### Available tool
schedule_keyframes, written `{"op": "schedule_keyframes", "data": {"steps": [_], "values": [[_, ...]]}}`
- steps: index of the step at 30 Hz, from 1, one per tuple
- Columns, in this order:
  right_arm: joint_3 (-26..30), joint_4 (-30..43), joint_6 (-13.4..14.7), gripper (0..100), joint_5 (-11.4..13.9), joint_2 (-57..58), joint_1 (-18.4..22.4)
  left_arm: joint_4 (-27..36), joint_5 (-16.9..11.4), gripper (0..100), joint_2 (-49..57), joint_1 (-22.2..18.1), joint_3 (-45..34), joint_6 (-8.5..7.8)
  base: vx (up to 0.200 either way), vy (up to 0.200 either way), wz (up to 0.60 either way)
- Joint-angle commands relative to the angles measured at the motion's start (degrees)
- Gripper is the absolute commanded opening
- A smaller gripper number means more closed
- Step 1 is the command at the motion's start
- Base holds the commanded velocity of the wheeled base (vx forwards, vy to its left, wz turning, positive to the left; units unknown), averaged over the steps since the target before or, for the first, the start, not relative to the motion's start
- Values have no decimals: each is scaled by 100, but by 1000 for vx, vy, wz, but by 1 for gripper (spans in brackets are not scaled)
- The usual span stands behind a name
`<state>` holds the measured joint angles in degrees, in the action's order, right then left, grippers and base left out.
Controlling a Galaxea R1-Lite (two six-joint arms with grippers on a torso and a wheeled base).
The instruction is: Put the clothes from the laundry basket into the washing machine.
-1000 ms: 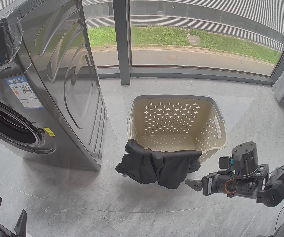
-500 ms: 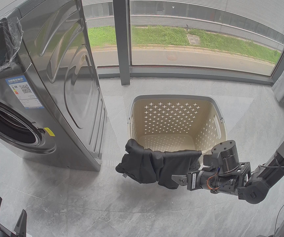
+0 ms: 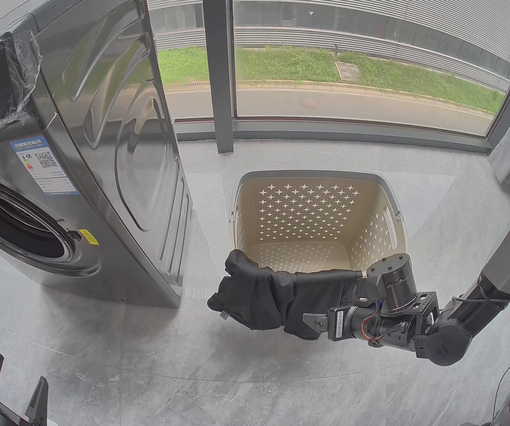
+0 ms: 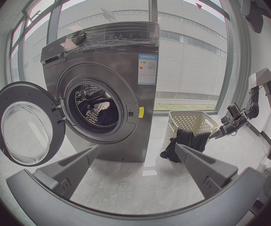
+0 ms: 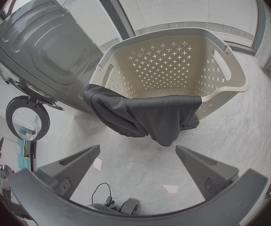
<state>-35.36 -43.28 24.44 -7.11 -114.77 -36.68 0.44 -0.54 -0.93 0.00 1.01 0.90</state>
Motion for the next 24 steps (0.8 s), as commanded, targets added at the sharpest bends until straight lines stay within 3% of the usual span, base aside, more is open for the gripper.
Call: {"op": "schedule_keyframes", "data": {"steps": [1,11,19,24], "values": [[30,21,-1,100,-1,-54,29,0,1,100,75,0,-84,6,0,0,0],[-111,-41,8,100,-10,-651,311,0,1,100,75,0,-84,6,0,0,0],[-744,-49,17,100,-28,-1152,504,0,1,100,75,0,-84,6,0,0,0],[-1201,-67,26,100,-326,-1416,574,0,1,100,75,0,-84,6,0,0,0]]}}
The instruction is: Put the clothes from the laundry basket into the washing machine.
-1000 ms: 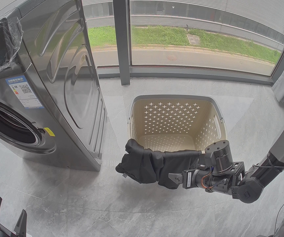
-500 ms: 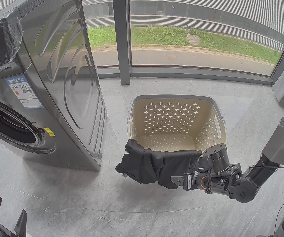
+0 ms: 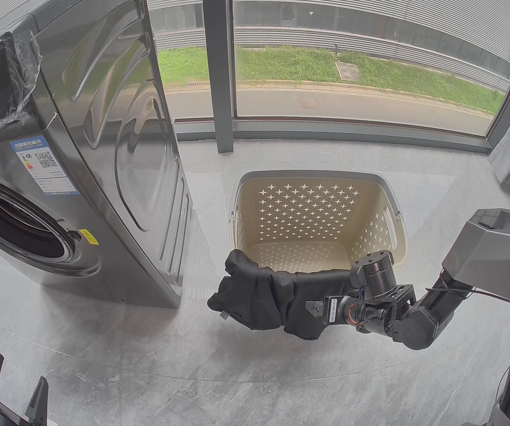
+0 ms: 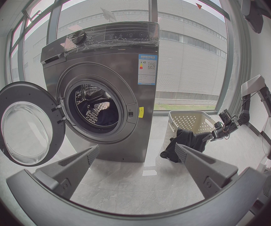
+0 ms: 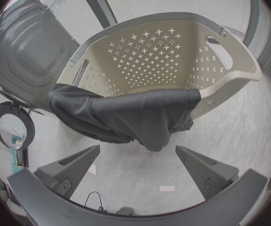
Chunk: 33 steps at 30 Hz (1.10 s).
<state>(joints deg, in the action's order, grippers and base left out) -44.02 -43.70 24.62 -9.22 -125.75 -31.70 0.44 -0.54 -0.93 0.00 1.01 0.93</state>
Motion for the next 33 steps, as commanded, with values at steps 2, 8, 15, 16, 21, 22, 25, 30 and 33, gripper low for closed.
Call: {"op": "schedule_keyframes", "data": {"steps": [2,8,15,16,21,22,25,30,33], "values": [[-458,-174,-10,100,-116,-389,85,0,1,100,75,0,-84,4,0,0,0],[-590,-446,-37,100,-133,-618,155,0,1,100,75,0,-84,4,0,0,0],[-748,-455,-10,100,-124,-732,243,0,1,100,75,0,-84,4,0,0,0],[-766,-455,-10,100,-124,-741,243,0,1,100,75,0,-84,4,0,0,0],[-784,-719,-19,100,-124,-785,225,0,1,100,75,0,-84,4,0,0,0],[-784,-754,-28,100,-124,-811,225,0,1,100,75,0,-84,4,0,0,0],[-819,-824,-19,100,-133,-873,208,0,1,100,75,0,-84,4,0,0,0],[-836,-833,-10,0,-133,-873,172,0,1,100,75,0,-84,4,0,0,0],[-836,-886,-10,0,-124,-873,146,0,1,100,75,0,-84,4,0,0,0]]}}
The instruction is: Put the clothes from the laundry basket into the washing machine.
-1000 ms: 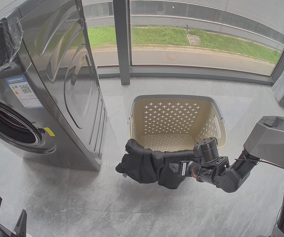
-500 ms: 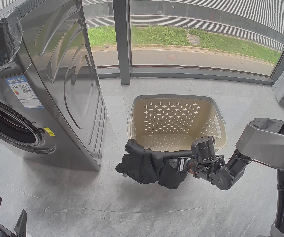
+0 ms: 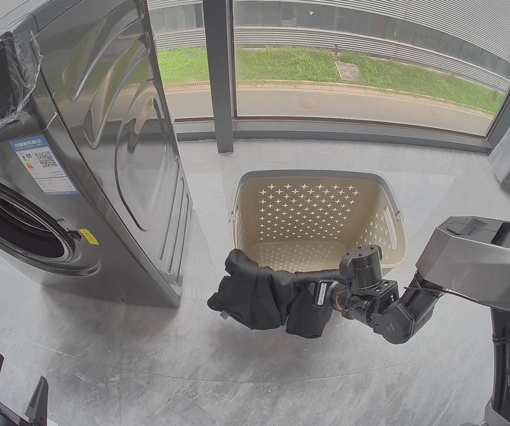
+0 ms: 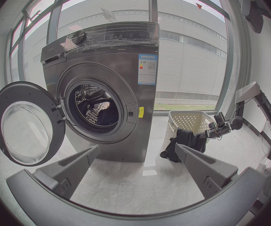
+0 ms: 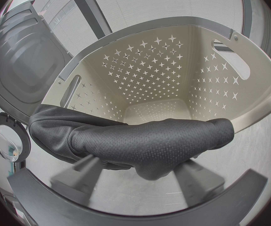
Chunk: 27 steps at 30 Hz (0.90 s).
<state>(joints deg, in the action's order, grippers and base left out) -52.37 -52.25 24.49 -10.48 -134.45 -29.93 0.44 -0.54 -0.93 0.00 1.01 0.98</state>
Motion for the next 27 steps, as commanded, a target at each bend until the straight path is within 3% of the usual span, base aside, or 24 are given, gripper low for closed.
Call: {"op": "schedule_keyframes", "data": {"steps": [1,9,19,27], "values": [[-1,-31,3,0,2,-2,-31,0,1,100,75,0,-84,-1,0,0,0],[289,-92,12,0,-15,261,-136,0,1,100,75,0,-84,8,0,0,0],[1449,-22,-32,0,-15,2459,-365,0,1,100,75,0,-84,8,0,0,0],[1809,-66,-6,0,20,3768,-409,0,1,100,75,0,-84,8,0,0,0]]}}
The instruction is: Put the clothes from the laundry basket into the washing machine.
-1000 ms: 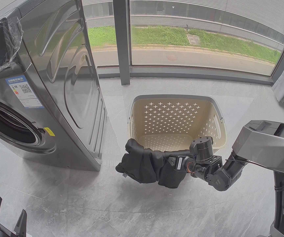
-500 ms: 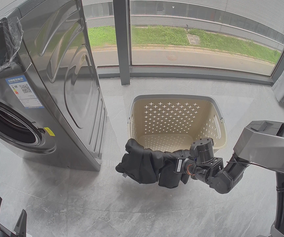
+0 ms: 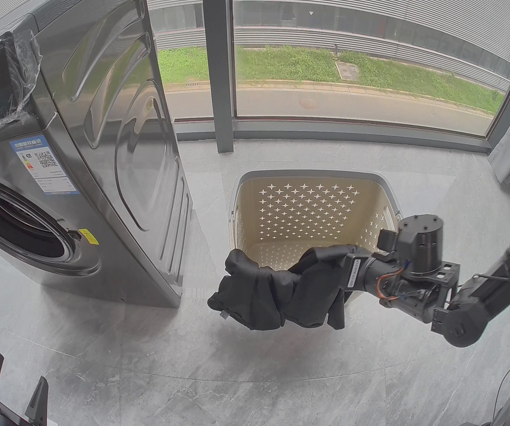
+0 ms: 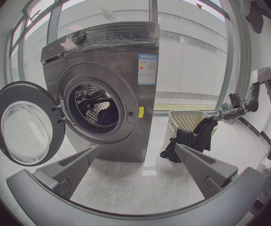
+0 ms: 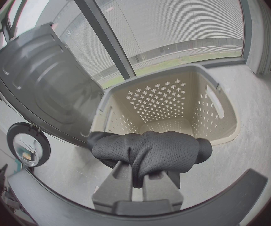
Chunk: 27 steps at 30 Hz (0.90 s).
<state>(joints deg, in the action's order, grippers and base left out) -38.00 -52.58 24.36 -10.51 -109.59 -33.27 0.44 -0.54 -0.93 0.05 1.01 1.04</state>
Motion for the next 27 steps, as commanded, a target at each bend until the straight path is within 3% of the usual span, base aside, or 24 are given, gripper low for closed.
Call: {"op": "schedule_keyframes", "data": {"steps": [1,6,10,17,27], "values": [[451,-51,-1,0,31,1450,-119,0,1,100,75,-5,-84,2,0,0,0],[724,-51,-36,0,58,2082,-242,0,1,100,75,-5,-84,11,0,0,0],[855,37,-485,0,110,2619,-338,0,18,100,75,-5,-84,55,0,0,0],[1154,-60,-827,0,427,3005,-523,0,27,100,75,-5,-84,55,0,0,0],[1198,-367,-959,0,611,3155,-558,0,18,100,75,-5,-84,63,-200,0,0]]}}
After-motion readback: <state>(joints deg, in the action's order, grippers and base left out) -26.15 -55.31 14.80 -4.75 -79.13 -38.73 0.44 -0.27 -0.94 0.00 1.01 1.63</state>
